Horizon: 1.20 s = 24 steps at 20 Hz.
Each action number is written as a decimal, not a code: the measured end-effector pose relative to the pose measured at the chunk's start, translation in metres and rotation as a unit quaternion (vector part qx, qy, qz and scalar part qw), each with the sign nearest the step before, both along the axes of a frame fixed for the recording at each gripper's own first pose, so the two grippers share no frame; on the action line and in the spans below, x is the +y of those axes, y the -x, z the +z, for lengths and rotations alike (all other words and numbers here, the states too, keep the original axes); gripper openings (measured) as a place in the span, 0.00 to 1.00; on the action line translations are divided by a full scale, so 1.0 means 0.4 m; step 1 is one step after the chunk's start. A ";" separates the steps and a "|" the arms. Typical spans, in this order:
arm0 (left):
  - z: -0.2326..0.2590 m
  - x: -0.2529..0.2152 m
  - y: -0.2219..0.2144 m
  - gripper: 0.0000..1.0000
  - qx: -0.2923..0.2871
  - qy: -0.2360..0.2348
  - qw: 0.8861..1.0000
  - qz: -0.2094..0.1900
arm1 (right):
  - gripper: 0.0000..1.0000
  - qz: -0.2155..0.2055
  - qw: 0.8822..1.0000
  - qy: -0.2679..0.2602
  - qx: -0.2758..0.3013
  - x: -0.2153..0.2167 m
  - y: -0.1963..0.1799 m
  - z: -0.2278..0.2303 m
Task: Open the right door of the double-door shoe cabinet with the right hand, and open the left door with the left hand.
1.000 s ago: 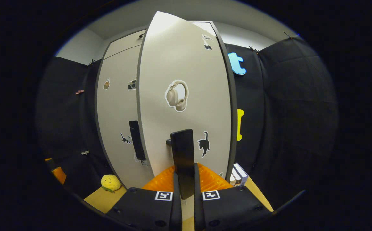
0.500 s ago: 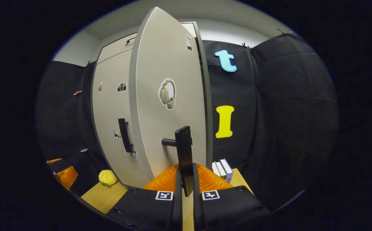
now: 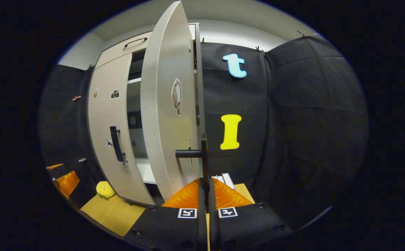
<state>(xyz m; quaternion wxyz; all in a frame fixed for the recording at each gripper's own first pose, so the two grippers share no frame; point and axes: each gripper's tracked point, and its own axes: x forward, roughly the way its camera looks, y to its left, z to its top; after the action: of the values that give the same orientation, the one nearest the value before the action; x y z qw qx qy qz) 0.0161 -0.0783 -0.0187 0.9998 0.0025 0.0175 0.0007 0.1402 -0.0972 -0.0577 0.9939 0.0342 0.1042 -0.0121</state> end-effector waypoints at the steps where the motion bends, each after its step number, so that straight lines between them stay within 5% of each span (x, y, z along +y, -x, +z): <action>1: -0.001 -0.010 -0.007 0.95 0.000 0.000 1.000 -0.002 | 0.07 0.008 1.000 -0.015 0.007 -0.004 0.005 -0.004; 11: 0.025 -0.054 -0.117 0.94 -0.003 -0.026 1.000 -0.014 | 0.13 0.022 0.999 -0.047 -0.016 -0.034 0.012 0.035; 14: 0.036 -0.049 -0.188 0.93 0.001 -0.023 0.999 -0.032 | 0.41 0.026 0.998 -0.053 -0.024 -0.049 0.051 0.056; 15: 0.041 -0.044 -0.213 0.94 0.000 -0.029 0.999 -0.036 | 0.43 0.029 0.998 -0.047 -0.027 -0.055 0.059 0.060; 19: 0.058 -0.001 -0.330 0.95 -0.009 -0.040 0.999 -0.017 | 0.99 0.011 1.000 -0.005 -0.028 -0.106 0.094 0.054; 24: 0.053 0.040 -0.469 0.95 -0.012 -0.032 0.999 0.003 | 0.98 -0.005 0.999 -0.016 -0.045 -0.136 0.149 0.067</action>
<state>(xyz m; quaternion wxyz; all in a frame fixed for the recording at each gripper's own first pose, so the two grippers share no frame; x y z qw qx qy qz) 0.2038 -0.0622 0.0024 0.9994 0.0344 0.0052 0.0043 0.0806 -0.1516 -0.0310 0.9968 0.0512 0.0593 -0.0136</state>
